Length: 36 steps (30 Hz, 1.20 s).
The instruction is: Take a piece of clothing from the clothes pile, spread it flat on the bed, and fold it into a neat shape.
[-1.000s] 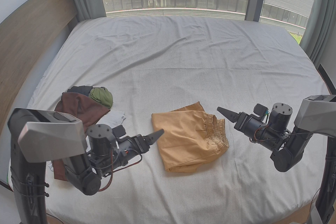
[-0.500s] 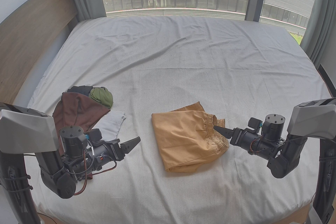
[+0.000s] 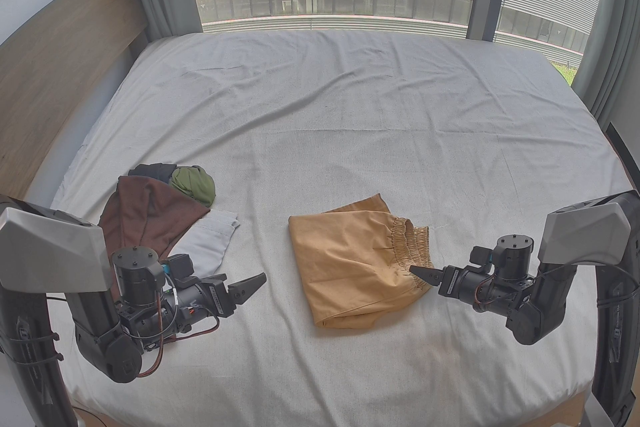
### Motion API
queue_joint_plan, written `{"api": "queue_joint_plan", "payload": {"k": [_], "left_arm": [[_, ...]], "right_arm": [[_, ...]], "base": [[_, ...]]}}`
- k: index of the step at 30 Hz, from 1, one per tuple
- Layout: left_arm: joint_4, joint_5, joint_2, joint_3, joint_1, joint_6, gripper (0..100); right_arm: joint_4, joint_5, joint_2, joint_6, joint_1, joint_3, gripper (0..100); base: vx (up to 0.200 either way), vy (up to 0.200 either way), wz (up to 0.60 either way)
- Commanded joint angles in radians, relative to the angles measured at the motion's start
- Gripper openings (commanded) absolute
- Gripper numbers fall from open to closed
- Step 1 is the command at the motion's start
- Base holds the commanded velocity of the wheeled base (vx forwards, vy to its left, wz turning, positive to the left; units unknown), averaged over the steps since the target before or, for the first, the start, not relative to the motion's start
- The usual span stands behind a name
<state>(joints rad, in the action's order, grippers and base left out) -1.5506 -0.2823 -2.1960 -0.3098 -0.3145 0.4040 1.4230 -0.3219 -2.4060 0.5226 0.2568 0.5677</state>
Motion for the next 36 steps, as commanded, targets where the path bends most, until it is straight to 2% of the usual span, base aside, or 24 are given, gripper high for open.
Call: {"api": "queue_joint_plan", "payload": {"k": [1,23,31,36], "left_arm": [[0.000,0.000,-0.010,-0.003,-0.002,0.002,100],[-0.002,0.000,-0.018,-0.005,-0.008,0.004,100],[-0.002,0.000,-0.015,-0.003,-0.012,0.002,100],[-0.002,0.000,-0.011,-0.005,-0.011,0.002,100]], "right_arm": [[-0.001,0.000,-0.039,0.001,-0.002,0.003,100],[0.013,0.000,-0.128,0.014,0.032,0.075,100],[0.051,-0.003,-0.139,0.119,0.075,0.126,100],[0.082,-0.003,-0.167,0.129,0.102,0.136,100]], "base": [[0.000,0.000,0.00],[0.000,0.000,0.00],[0.000,0.000,0.00],[0.000,0.000,0.00]]}}
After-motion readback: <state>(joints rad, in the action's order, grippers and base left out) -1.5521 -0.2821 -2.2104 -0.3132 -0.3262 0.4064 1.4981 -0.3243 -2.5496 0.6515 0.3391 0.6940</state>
